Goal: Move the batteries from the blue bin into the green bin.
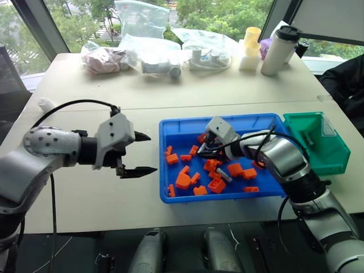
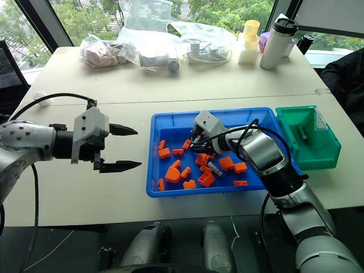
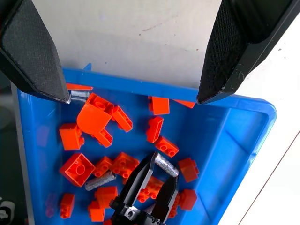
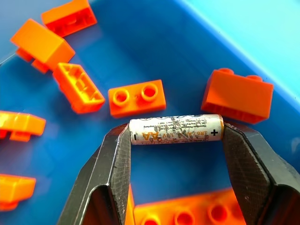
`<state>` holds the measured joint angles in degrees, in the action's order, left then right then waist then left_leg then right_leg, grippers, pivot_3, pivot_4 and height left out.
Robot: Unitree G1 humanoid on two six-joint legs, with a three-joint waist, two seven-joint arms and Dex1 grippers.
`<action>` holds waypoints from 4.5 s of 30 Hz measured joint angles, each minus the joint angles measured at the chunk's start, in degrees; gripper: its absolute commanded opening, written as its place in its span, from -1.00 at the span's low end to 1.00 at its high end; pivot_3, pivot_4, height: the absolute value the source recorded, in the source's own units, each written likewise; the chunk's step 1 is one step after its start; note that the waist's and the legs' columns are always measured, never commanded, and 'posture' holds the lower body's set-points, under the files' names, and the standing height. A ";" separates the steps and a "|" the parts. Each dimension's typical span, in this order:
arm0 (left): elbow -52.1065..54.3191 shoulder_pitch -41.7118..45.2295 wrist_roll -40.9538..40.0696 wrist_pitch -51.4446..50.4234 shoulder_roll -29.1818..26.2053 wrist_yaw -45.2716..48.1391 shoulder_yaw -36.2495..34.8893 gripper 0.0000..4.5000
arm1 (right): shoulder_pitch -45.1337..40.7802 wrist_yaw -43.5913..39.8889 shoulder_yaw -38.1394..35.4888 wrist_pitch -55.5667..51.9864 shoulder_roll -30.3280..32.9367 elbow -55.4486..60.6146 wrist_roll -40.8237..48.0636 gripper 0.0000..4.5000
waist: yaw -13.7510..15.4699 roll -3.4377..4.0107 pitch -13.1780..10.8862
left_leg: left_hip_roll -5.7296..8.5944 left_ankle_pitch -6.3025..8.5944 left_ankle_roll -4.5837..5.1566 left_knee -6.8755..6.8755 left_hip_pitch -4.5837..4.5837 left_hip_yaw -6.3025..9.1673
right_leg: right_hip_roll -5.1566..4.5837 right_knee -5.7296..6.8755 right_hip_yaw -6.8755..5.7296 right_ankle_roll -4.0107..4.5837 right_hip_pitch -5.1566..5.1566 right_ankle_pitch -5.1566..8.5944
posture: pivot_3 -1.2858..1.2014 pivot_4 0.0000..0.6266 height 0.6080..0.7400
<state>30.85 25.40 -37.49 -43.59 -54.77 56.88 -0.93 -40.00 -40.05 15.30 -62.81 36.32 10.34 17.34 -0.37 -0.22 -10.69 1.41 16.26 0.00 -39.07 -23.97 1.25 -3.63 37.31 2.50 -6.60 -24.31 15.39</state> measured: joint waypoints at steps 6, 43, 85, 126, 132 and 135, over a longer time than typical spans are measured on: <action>-8.32 8.83 -0.66 2.06 11.76 -3.09 1.54 1.00 | -0.94 5.93 -21.45 -0.79 8.13 -1.99 0.06 -0.02 | 0.92 -0.05 0.05 | 0.07 0.00 0.00 -0.05 -0.02 0.08 | -0.01 -0.01 -0.07 -0.02 0.02 -0.01 | 0.03 -0.52 1.00; -19.20 14.56 9.93 9.88 15.95 7.03 9.24 1.00 | 15.43 -5.40 -34.95 6.79 21.04 5.56 9.94 0.98 | -0.50 0.01 0.07 | -0.07 -0.01 0.02 -0.02 0.04 -0.07 | 0.15 0.08 0.08 -0.04 -0.02 -0.02 | 0.03 -0.52 1.00; -10.19 10.39 12.39 7.04 7.75 13.20 13.54 1.00 | 3.96 -41.63 7.84 65.29 13.29 -16.42 -17.25 0.98 | -0.42 -0.03 0.06 | -0.02 -0.03 -0.02 -0.10 0.08 -0.05 | 0.09 0.12 0.04 -0.04 0.01 -0.02 | 0.03 -0.52 1.00; -13.79 9.17 17.08 11.80 -2.67 14.79 9.83 1.00 | -4.46 -16.09 -3.83 -16.00 -5.16 10.56 6.62 0.97 | -0.07 -0.02 0.06 | 0.06 -0.03 -0.03 -0.08 0.03 0.00 | -0.03 0.24 0.00 -0.04 -0.07 -0.02 | 0.03 -0.52 1.00; -13.64 10.61 17.12 11.82 -2.72 14.71 9.06 1.00 | -4.97 -9.25 -0.99 -21.17 -9.06 11.54 8.77 0.97 | -0.54 -0.05 0.07 | 0.04 -0.03 -0.03 -0.08 0.04 -0.01 | 0.04 0.25 -0.01 -0.04 -0.10 -0.02 | 0.03 -0.52 1.00; -12.88 10.54 17.11 11.72 -2.37 13.91 9.07 1.00 | -4.79 -6.48 0.69 -21.95 -11.55 10.56 9.30 0.97 | -0.69 -0.05 0.07 | 0.02 -0.03 -0.02 -0.07 0.04 -0.01 | 0.06 0.30 -0.01 -0.04 -0.13 -0.02 | 0.03 -0.52 1.00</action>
<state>17.98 35.93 -20.38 -31.86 -57.14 70.78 8.13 -44.78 -46.53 15.99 -84.76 24.77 20.89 26.63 -1.06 -0.27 -10.62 1.43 16.23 -0.03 -39.14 -23.94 1.24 -3.57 37.60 2.50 -6.64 -24.44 15.37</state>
